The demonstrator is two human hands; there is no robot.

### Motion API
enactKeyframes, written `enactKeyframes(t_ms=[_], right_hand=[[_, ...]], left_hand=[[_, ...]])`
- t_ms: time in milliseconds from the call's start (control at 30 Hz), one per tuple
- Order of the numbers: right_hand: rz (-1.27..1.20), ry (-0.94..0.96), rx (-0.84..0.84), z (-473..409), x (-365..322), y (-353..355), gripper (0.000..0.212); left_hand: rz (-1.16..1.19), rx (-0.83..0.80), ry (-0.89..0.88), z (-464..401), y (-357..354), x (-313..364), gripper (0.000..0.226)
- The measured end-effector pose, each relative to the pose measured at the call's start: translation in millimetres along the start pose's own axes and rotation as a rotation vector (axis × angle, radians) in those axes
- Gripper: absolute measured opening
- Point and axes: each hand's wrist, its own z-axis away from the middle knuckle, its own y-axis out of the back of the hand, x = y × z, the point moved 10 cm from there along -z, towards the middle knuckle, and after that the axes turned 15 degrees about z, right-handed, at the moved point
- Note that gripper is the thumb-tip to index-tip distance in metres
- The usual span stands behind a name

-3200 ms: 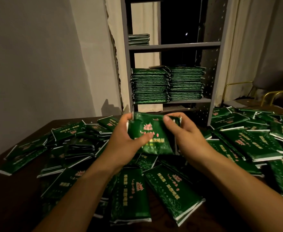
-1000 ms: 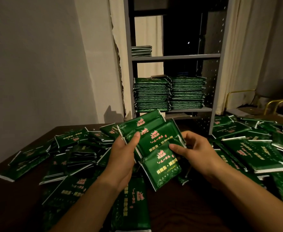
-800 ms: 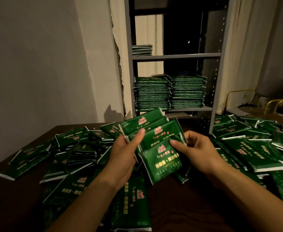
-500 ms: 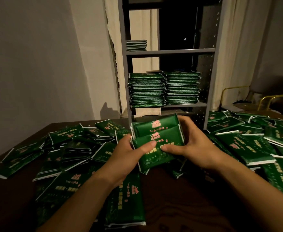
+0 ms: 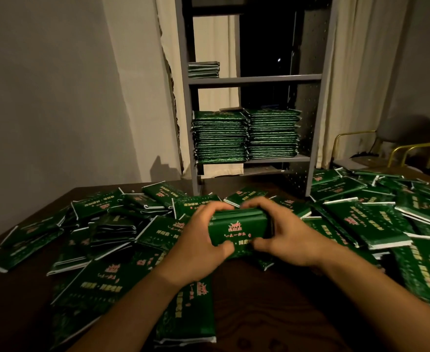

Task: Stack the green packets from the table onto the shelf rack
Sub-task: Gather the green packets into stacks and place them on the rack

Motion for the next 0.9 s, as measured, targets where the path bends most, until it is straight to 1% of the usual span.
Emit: enactKeyframes(t_ms=[67,100,167,233,300,367,400,433,467,533,600,667,700,733,767,800,833,900], right_hand=[[0.117,-0.002,-0.032,0.3,-0.8,-6.0,0.047],[0.142,-0.007,-0.035,-0.1,-1.6,-6.9,0.042],[0.141,-0.015,-0.039,-0.4,-3.2,-7.2,0.038],[0.093,-0.043,-0.033,0.2,0.7,-5.5,0.043],[-0.044,-0.098,0.003,0.4,5.7,0.8,0.058],[-0.238,-0.149,0.082,-1.8,10.7,11.3,0.067],[-0.315,-0.171,0.121,-2.9,11.5,16.7,0.064],[-0.366,-0.193,0.156,-3.9,10.9,21.7,0.057],[-0.393,-0.212,0.174,-4.9,8.6,25.1,0.048],[-0.393,-0.244,0.191,-2.6,-0.9,31.0,0.034],[-0.349,-0.255,0.217,0.3,-13.9,43.8,0.027],[-0.315,-0.247,0.218,2.8,-26.8,54.7,0.025],[-0.306,-0.244,0.221,4.6,-34.0,60.0,0.025],[-0.296,-0.242,0.226,6.2,-39.2,65.5,0.025],[-0.278,-0.231,0.235,7.8,-47.9,74.3,0.025],[-0.263,-0.23,0.233,7.8,-51.0,75.7,0.025],[-0.256,-0.226,0.245,9.5,-57.5,81.3,0.028],[-0.266,-0.209,0.278,16.1,-74.2,93.2,0.038]], left_hand=[[-0.069,-0.038,0.004,0.2,-4.9,-2.8,0.061],[-0.074,-0.043,0.012,0.0,-5.4,-3.9,0.06],[-0.066,-0.043,0.02,-0.1,-5.4,-4.7,0.058],[-0.044,-0.037,0.018,0.1,-4.2,-4.5,0.059],[0.023,0.005,0.04,0.1,2.7,-2.3,0.067],[0.197,0.124,0.114,-1.2,17.5,-4.3,0.077],[0.299,0.194,0.156,-1.8,25.7,-6.4,0.076],[0.372,0.246,0.188,-3.2,31.5,-6.6,0.069],[0.398,0.265,0.201,-6.1,34.5,-3.6,0.057],[0.368,0.252,0.2,-8.1,34.3,11.4,0.033],[0.349,0.254,0.182,-8.2,36.8,31.2,0.024],[0.331,0.243,0.153,-7.3,40.2,46.3,0.022],[0.326,0.227,0.143,-6.2,39.3,56.7,0.025],[0.319,0.226,0.137,-5.3,40.1,64.7,0.041],[0.331,0.218,0.139,-6.4,40.1,74.3,0.062],[0.347,0.214,0.159,-7.9,39.7,73.5,0.072],[0.353,0.213,0.154,-9.5,39.7,81.9,0.067],[0.341,0.203,0.129,-12.7,41.6,96.9,0.049]])
